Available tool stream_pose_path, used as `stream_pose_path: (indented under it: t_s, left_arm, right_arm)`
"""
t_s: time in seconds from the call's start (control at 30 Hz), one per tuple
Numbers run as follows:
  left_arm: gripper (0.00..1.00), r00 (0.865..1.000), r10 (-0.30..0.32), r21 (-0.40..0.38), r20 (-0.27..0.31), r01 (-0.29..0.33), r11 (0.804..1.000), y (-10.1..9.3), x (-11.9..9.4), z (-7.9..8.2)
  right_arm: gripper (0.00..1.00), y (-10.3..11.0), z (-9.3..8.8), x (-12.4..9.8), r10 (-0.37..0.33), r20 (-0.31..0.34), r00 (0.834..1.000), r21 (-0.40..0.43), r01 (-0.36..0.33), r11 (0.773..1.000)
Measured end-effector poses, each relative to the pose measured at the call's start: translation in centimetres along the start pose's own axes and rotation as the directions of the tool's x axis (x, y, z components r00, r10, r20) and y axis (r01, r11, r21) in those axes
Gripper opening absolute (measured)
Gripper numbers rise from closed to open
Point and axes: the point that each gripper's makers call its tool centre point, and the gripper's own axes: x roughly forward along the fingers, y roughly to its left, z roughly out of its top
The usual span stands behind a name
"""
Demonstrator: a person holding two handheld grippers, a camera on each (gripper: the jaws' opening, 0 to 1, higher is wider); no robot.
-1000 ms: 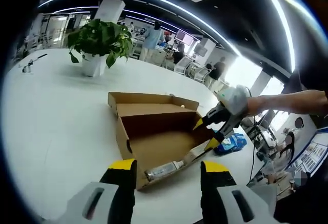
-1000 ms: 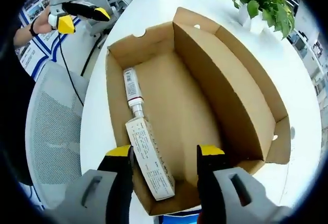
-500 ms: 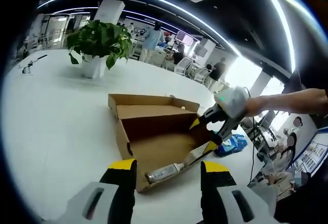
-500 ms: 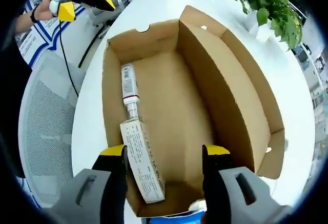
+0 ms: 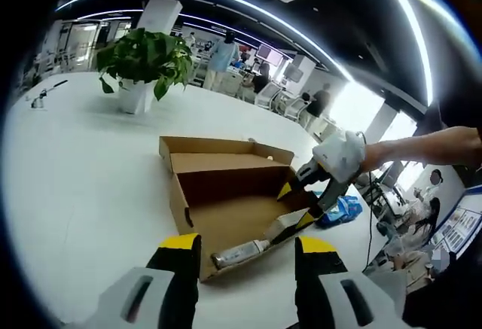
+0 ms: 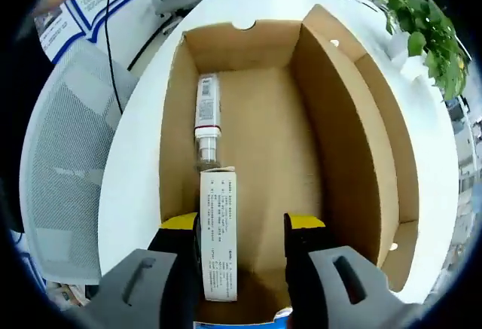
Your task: Operate the shoe box by opening the lid, removing the specified soft item, and placing it in the target area until the item is outside and the box remains undamaged.
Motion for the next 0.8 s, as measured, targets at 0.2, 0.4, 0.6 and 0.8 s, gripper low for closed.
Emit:
stream_pose_path:
  t_s: [0.2,0.4,0.6,0.8]
  left_arm:
    - [0.51,1.000,0.007,-0.001,0.005,-0.007,1.000,0.3,-0.3,0.2]
    - [0.51,1.000,0.012,-0.009,0.005,-0.012,1.000,0.9,-0.3,0.2]
    - [0.51,1.000,0.015,-0.010,0.004,-0.014,1.000,1.2,-0.4,0.0]
    - [0.51,1.000,0.012,-0.008,0.007,-0.012,1.000,1.3,-0.4,0.3]
  right_arm:
    - [0.33,-0.3,-0.9,1.0,-0.012,-0.066,0.998,-0.005,0.012,1.000]
    - [0.27,-0.3,-2.2,1.9,-0.014,-0.125,0.992,-0.002,0.014,1.000]
    - [0.19,-0.3,-2.2,1.5,-0.025,-0.109,0.994,0.049,0.031,0.998]
    - [0.19,-0.5,-2.0,1.4,-0.048,-0.095,0.994,0.067,0.055,0.996]
